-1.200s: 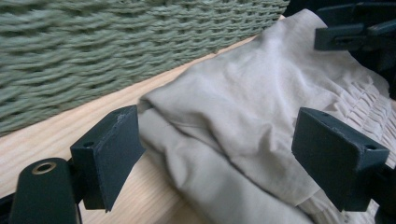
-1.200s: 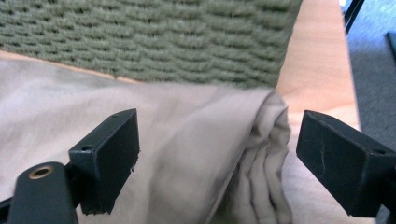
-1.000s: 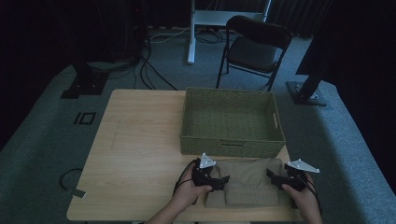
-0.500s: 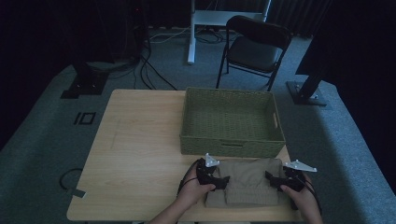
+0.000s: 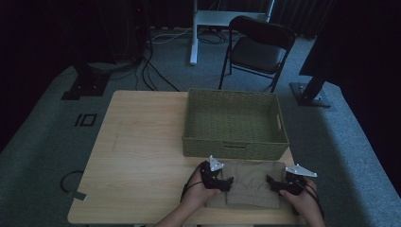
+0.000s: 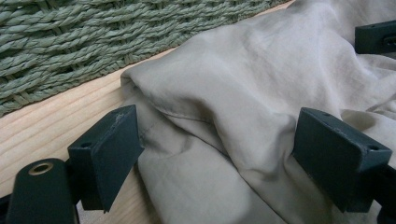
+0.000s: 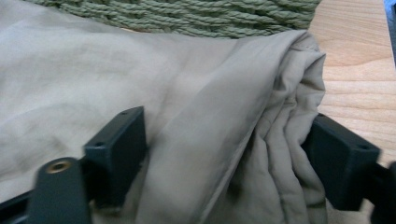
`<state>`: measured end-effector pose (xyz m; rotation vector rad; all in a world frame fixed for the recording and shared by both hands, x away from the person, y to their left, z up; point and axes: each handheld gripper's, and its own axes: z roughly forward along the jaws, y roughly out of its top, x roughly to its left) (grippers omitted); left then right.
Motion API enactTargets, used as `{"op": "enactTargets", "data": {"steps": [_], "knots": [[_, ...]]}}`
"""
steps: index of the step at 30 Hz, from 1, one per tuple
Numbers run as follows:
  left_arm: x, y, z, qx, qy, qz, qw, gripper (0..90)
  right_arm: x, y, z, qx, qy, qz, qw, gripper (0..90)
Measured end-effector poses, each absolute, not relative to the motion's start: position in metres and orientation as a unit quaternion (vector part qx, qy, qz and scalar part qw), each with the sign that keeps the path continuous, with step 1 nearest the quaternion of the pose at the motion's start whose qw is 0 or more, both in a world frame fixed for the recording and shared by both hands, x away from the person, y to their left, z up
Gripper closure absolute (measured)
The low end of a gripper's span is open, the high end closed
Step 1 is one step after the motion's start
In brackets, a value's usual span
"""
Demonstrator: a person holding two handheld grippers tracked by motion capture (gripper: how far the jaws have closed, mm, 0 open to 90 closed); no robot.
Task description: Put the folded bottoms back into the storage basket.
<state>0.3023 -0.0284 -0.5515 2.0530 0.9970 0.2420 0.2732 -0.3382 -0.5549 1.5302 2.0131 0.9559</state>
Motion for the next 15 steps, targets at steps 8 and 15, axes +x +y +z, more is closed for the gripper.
{"op": "enactTargets", "data": {"steps": [8, 15], "knots": [[0.303, -0.029, -0.551, 0.818, 0.388, 0.102, 0.412, 55.8, 0.269, -0.331, -0.548, 0.542, 0.742, 0.345, 0.192, 55.0], [0.303, -0.032, -0.551, 0.829, 0.363, 0.104, 0.412, 73.7, 0.264, -0.321, -0.546, 0.526, 0.753, 0.344, 0.195, 72.6]]}}
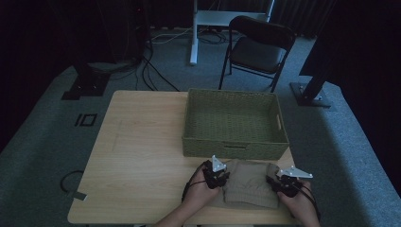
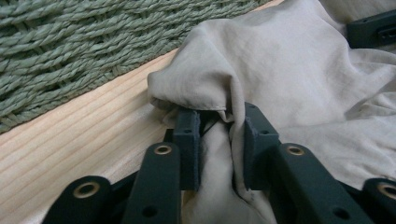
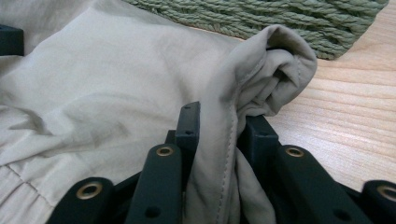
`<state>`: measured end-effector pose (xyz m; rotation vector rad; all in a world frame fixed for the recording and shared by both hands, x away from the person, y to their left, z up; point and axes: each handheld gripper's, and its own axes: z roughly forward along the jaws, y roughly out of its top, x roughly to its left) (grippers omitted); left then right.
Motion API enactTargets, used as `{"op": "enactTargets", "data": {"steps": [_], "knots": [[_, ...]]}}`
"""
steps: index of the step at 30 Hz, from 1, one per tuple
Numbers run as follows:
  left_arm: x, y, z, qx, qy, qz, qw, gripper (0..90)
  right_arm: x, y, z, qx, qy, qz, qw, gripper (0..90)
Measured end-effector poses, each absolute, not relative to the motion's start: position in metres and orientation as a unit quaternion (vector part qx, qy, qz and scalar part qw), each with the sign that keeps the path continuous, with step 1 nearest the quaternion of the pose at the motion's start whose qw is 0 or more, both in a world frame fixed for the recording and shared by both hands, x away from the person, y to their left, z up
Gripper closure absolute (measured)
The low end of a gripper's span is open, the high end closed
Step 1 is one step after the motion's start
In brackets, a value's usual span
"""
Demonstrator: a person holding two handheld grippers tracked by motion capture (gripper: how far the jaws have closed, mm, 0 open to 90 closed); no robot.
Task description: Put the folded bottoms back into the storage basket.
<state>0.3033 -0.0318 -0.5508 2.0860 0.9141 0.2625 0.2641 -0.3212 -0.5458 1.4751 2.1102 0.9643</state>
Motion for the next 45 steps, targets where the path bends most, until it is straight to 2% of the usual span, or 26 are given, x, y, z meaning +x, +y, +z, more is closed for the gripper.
{"op": "enactTargets", "data": {"steps": [8, 13, 19, 31, 45], "knots": [[0.302, -0.023, -0.546, 0.822, 0.374, 0.084, 0.420, 78.3, 0.264, -0.319, -0.541, 0.539, 0.744, 0.354, 0.176, 75.8], [0.293, -0.016, -0.529, 0.823, 0.362, 0.087, 0.429, 79.0, 0.262, -0.313, -0.531, 0.531, 0.745, 0.364, 0.173, 76.2], [0.288, -0.004, -0.504, 0.806, 0.367, 0.064, 0.460, 79.2, 0.259, -0.308, -0.515, 0.522, 0.740, 0.387, 0.171, 76.4], [0.282, 0.012, -0.459, 0.801, 0.345, 0.099, 0.479, 79.4, 0.253, -0.302, -0.473, 0.499, 0.732, 0.428, 0.180, 76.5], [0.295, 0.028, -0.407, 0.789, 0.338, 0.128, 0.498, 79.5, 0.261, -0.293, -0.421, 0.474, 0.713, 0.480, 0.193, 76.6]]}}
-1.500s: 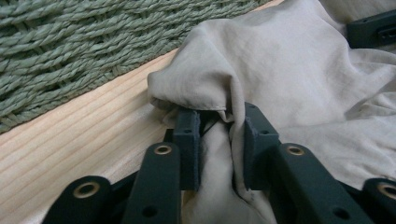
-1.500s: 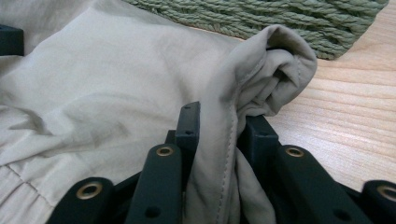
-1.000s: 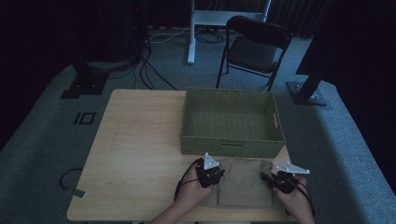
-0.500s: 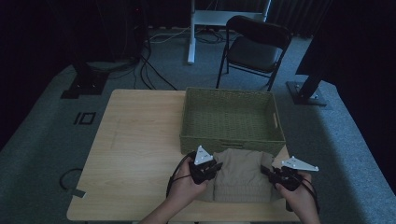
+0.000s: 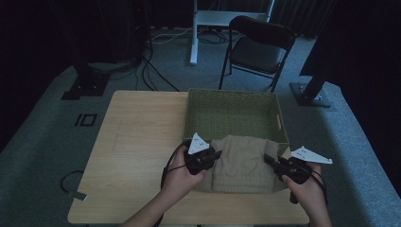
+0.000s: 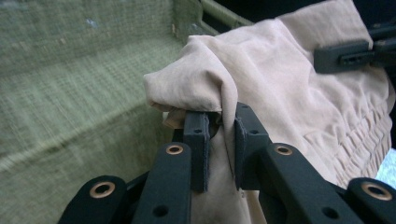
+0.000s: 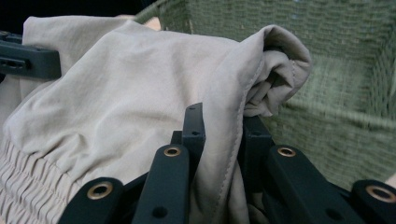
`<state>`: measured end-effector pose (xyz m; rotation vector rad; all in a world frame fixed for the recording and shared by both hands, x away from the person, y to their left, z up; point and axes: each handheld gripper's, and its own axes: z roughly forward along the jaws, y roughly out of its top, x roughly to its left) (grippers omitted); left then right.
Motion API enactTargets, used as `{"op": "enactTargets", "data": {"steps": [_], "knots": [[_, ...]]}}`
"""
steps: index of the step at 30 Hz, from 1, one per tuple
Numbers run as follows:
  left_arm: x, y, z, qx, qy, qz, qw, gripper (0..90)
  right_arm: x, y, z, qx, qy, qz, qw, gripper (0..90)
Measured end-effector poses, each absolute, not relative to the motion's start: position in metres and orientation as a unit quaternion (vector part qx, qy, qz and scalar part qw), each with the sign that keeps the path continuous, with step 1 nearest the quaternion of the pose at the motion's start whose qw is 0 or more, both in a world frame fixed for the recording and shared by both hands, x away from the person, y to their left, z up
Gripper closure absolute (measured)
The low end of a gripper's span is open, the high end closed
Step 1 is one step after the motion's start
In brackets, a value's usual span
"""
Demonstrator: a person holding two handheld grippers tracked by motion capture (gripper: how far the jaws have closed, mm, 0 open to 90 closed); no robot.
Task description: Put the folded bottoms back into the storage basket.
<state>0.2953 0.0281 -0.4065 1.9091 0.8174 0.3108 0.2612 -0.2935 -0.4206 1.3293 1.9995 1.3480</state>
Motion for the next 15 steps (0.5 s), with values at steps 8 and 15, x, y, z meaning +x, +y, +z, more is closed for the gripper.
{"op": "enactTargets", "data": {"steps": [8, 15], "knots": [[0.310, 0.034, -0.372, 0.777, 0.333, 0.147, 0.513, 79.5, 0.278, -0.288, -0.388, 0.458, 0.707, 0.495, 0.212, 76.5], [0.332, 0.037, -0.347, 0.766, 0.334, 0.172, 0.521, 79.5, 0.303, -0.283, -0.359, 0.447, 0.704, 0.504, 0.226, 76.5]]}}
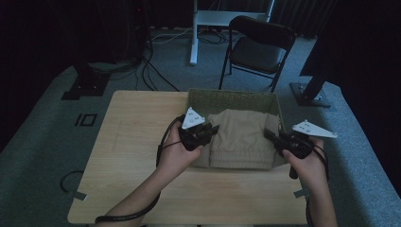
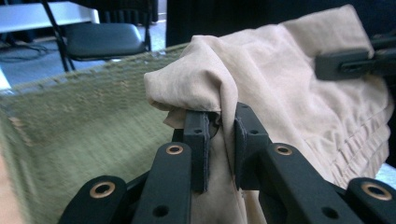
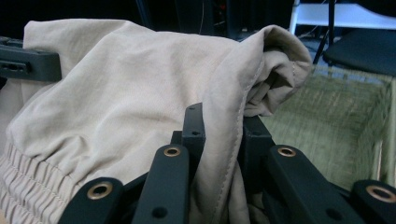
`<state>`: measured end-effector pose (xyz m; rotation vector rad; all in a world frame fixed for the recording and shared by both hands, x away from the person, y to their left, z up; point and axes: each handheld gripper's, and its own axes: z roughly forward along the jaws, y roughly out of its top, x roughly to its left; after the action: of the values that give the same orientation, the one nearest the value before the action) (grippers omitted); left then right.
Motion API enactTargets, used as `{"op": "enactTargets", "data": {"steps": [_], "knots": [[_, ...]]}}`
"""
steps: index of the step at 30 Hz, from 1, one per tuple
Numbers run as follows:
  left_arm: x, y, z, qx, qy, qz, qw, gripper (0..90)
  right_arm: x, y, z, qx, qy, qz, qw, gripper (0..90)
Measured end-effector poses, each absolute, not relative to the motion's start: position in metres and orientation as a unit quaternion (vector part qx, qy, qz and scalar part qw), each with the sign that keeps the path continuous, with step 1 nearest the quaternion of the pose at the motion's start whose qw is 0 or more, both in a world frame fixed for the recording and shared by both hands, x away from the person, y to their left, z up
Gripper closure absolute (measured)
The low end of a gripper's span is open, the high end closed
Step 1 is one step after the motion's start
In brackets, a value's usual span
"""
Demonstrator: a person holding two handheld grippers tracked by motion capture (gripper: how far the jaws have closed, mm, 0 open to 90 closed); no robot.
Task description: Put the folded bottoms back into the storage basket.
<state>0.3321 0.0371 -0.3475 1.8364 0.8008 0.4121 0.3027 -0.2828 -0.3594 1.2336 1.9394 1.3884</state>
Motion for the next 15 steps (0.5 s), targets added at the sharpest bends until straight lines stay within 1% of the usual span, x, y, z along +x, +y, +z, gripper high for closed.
{"op": "enactTargets", "data": {"steps": [6, 8, 15], "knots": [[0.353, 0.037, -0.334, 0.752, 0.339, 0.185, 0.534, 79.5, 0.322, -0.281, -0.344, 0.449, 0.694, 0.513, 0.232, 76.5], [0.364, 0.036, -0.331, 0.746, 0.340, 0.191, 0.539, 79.5, 0.336, -0.282, -0.334, 0.448, 0.693, 0.512, 0.237, 76.5], [0.390, 0.031, -0.335, 0.738, 0.353, 0.192, 0.542, 79.6, 0.363, -0.283, -0.331, 0.454, 0.689, 0.512, 0.239, 76.5]]}}
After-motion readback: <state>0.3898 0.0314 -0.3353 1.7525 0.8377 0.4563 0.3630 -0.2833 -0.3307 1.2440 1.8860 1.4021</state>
